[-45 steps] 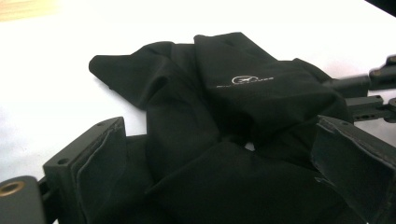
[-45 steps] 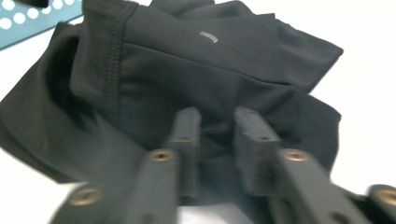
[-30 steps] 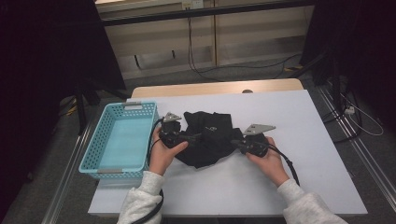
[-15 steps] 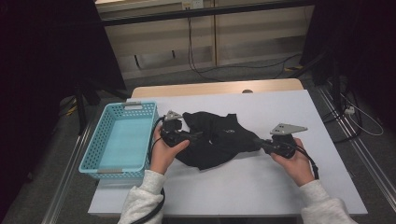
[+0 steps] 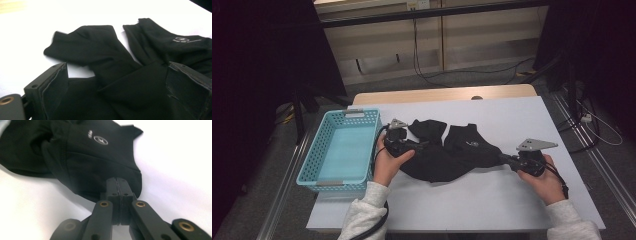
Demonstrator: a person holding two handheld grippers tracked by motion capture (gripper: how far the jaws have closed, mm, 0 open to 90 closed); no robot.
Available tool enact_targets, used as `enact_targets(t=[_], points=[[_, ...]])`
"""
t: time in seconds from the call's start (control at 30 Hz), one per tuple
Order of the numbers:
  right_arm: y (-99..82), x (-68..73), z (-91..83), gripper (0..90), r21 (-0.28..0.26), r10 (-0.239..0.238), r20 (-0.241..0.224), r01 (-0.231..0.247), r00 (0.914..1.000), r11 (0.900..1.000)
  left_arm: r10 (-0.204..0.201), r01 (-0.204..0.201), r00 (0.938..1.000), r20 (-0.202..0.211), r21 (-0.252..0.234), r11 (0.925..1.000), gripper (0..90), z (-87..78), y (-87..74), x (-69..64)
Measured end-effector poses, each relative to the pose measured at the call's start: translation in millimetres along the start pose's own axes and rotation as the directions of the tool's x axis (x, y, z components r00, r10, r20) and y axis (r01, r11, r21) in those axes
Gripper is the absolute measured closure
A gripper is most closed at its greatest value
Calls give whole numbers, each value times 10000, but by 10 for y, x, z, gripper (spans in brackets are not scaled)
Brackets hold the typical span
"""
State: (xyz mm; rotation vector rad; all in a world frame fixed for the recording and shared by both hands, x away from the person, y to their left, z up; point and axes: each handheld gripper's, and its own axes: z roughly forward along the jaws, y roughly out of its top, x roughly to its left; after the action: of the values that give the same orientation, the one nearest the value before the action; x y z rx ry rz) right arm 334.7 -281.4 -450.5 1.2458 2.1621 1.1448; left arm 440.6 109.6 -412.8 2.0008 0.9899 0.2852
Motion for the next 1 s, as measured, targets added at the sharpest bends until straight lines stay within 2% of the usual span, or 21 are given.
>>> enact_targets(t=[0.1,0.37,0.43,0.53,0.6,0.63,0.7,0.73,0.87,1.0], points=[[-25,-23,11,899,47,119,-71,-118,9999,9999,59,-59,10000,35,46,10000,55,48,8,-27],[-46,-6,35,898,209,-28,-26,29,10000,9998,408,-413,9989,215,249,9988,74,233,58,-117],[-53,-3,16,898,134,-17,-20,17,10000,9999,552,-567,9976,424,360,9977,86,321,104,-157],[-63,5,18,898,180,29,10,-29,10000,9998,484,-507,9967,653,340,9981,102,441,147,-189],[-65,7,26,898,218,-27,-15,27,10000,9998,538,-569,9964,660,446,9974,132,485,156,-189],[-68,11,29,898,230,-37,-16,37,10000,9997,760,-791,9958,518,605,9950,147,584,154,-195],[-68,18,26,897,244,-37,-27,38,10000,9997,685,-729,9957,628,697,9949,156,631,152,-191],[-69,17,24,898,229,-38,-18,38,10000,9997,537,-597,9959,730,829,9948,165,710,156,-190],[-73,15,22,897,197,15,-63,-14,10000,9998,625,-689,9959,659,992,9927,198,823,172,-210],[-78,12,23,897,214,73,-39,-72,10000,9997,578,-684,9940,931,1148,9910,278,990,197,-244]])
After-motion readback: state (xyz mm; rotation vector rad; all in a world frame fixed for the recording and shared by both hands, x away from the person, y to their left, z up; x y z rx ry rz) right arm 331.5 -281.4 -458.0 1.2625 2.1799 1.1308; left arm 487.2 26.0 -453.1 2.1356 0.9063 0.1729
